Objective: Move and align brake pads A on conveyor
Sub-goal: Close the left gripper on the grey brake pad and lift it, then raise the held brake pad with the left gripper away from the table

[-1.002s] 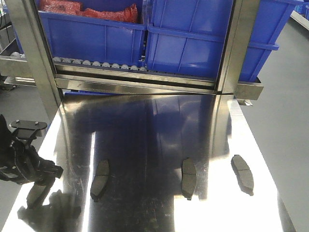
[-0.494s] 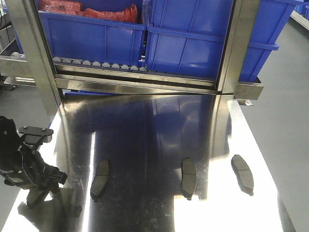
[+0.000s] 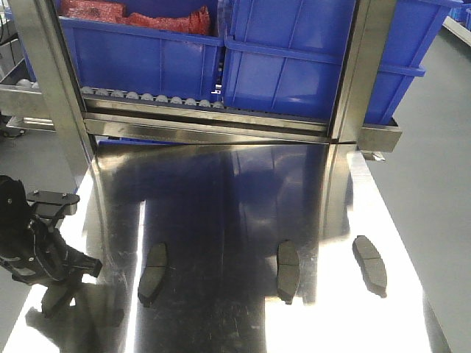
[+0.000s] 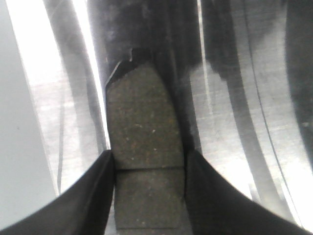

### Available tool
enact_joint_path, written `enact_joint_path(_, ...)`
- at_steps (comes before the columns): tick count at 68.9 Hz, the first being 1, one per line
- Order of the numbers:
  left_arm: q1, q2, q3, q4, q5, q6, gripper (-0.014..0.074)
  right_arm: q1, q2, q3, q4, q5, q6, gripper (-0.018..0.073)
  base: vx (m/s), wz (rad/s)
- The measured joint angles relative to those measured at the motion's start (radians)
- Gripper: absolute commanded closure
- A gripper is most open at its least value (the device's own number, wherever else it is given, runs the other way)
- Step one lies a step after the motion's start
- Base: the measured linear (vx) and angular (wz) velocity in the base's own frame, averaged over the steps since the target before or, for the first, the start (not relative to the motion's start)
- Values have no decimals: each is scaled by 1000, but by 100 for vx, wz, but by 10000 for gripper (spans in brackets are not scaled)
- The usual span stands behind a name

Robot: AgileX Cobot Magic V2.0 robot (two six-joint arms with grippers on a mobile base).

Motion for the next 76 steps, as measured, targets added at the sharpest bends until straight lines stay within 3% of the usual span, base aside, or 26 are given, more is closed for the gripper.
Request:
enact_joint_path(13,0,-81,9,-21,-13,-17,603,0,0,0,0,0,0,571,0,0)
enact_joint_path(35,-1,-391,37,-23,-44,-37,604,0,0,0,0,0,0,571,0,0)
enact_joint_path(76,-1,-955,431,-40,-210,-37,604,0,0,0,0,0,0,571,0,0)
